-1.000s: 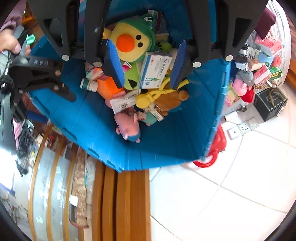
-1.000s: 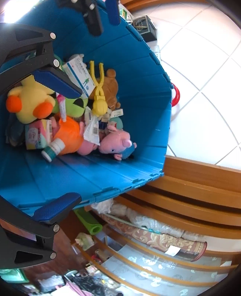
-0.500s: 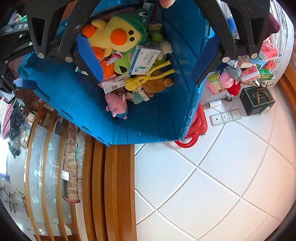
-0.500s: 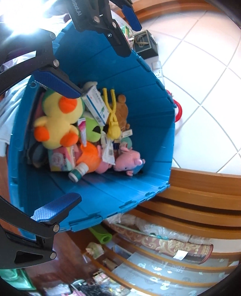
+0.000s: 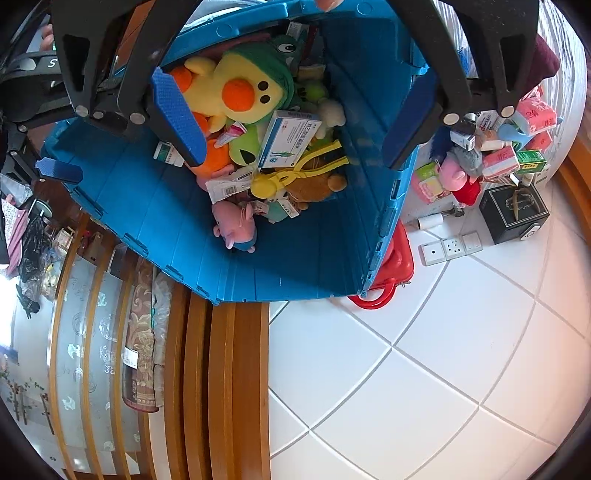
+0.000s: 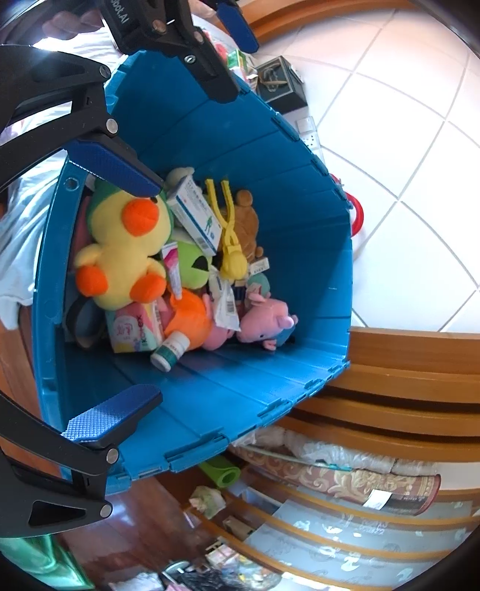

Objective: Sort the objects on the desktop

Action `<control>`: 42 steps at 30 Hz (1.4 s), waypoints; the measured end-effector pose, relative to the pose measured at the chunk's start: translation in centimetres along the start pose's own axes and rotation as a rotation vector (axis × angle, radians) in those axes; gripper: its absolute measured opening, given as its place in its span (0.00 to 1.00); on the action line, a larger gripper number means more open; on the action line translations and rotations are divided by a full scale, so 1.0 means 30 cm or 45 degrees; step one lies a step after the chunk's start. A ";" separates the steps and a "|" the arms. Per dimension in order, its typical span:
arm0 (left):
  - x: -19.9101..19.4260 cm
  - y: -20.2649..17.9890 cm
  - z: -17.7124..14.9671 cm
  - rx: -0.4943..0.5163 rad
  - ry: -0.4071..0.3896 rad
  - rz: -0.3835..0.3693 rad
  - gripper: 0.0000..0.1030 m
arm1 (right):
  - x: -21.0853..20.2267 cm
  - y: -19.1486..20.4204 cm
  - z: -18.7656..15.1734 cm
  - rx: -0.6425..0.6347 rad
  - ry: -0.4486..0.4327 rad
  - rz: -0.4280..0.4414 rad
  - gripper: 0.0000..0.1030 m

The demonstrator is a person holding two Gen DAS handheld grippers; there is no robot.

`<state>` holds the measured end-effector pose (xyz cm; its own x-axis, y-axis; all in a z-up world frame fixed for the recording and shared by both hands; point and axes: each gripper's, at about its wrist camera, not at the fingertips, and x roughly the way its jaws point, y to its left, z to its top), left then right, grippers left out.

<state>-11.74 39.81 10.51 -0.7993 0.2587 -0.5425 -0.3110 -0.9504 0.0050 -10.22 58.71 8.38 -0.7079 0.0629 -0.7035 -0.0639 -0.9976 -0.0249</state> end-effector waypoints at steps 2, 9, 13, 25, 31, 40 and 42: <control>0.000 -0.001 -0.001 0.003 0.003 0.012 0.94 | 0.003 0.001 0.003 0.012 -0.014 -0.011 1.00; -0.001 0.016 -0.012 -0.020 0.018 0.018 0.94 | 0.012 -0.015 0.008 0.038 -0.042 -0.057 1.00; 0.002 0.014 -0.017 -0.020 0.030 0.013 0.94 | 0.013 -0.032 0.008 0.073 -0.039 -0.021 1.00; 0.007 0.016 -0.017 -0.019 0.045 0.017 0.94 | 0.022 -0.044 0.012 0.072 -0.030 -0.026 1.00; 0.009 0.025 -0.020 -0.027 0.053 0.015 0.94 | 0.025 -0.050 0.013 0.079 -0.029 -0.022 1.00; 0.006 0.028 -0.023 -0.036 0.052 0.015 0.94 | 0.034 -0.070 0.007 0.097 -0.018 -0.021 1.00; 0.005 0.025 -0.024 -0.037 0.048 0.011 0.94 | 0.036 -0.075 0.004 0.104 -0.014 -0.019 1.00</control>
<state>-11.72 39.00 9.84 -0.7817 0.2442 -0.5739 -0.2885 -0.9574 -0.0144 -10.92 61.04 7.76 -0.7143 0.0781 -0.6955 -0.1309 -0.9911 0.0231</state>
